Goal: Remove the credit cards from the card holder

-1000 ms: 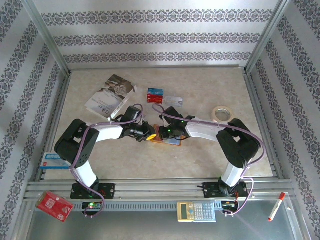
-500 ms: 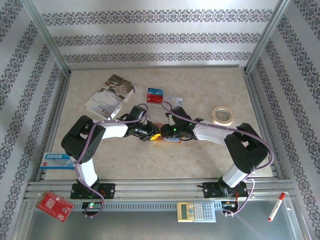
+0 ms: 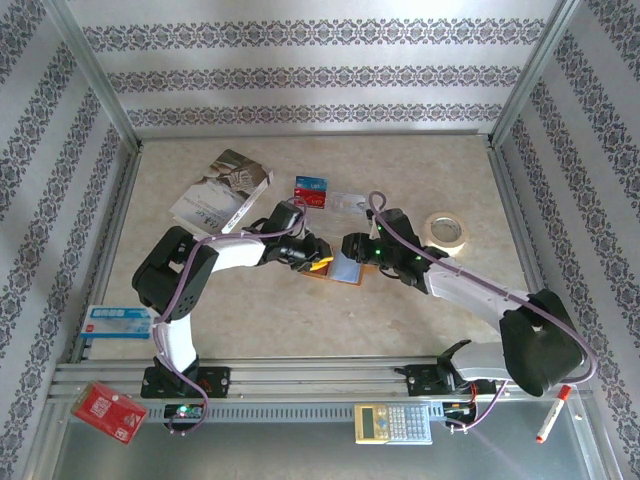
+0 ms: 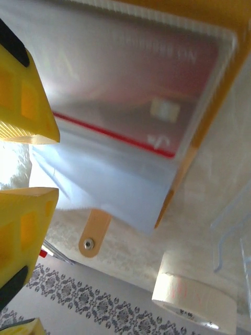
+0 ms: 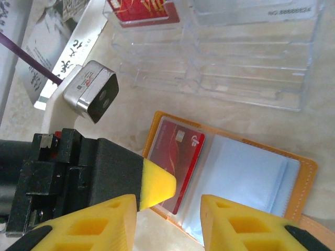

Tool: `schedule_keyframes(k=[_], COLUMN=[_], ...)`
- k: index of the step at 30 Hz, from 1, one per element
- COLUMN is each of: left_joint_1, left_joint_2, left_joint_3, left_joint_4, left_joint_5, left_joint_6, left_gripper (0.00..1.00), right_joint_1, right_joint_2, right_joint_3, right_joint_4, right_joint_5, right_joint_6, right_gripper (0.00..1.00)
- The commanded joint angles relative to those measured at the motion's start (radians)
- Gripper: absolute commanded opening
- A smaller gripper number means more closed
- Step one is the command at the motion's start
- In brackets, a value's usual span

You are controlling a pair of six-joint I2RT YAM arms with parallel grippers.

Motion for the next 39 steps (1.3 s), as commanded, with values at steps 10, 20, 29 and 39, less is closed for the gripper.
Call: schedule_keyframes(k=[10,20,29,39], left_joint_1=[-0.075,-0.041,0.079,0.070], left_joint_2=[0.104,-0.014,-0.086,0.029], left_joint_3=[0.098,0.097,0.003,0.045], left_joint_4=[-0.090,-0.130,-0.174,-0.128], left_joint_5=[0.005,-0.003,-0.079,-0.101], left_joint_6=[0.075,0.100,0.161,0.141], left_gripper=[0.27,0.31,0.22,0.12], right_joint_1=[-0.027,-0.039,0.009,0.044], right_joint_2=[0.021,0.087,0.244,0.410], right_joint_3=[-0.027,0.001,0.059,0.116], right_joint_4=[0.010,0.013,0.078,0.148], right_joint_5=[0.012,-0.072,-0.157,-0.191], right_joint_6=[0.062,0.122,0.295,0.330], right_gripper=[0.38,0.37,0.30,0.25])
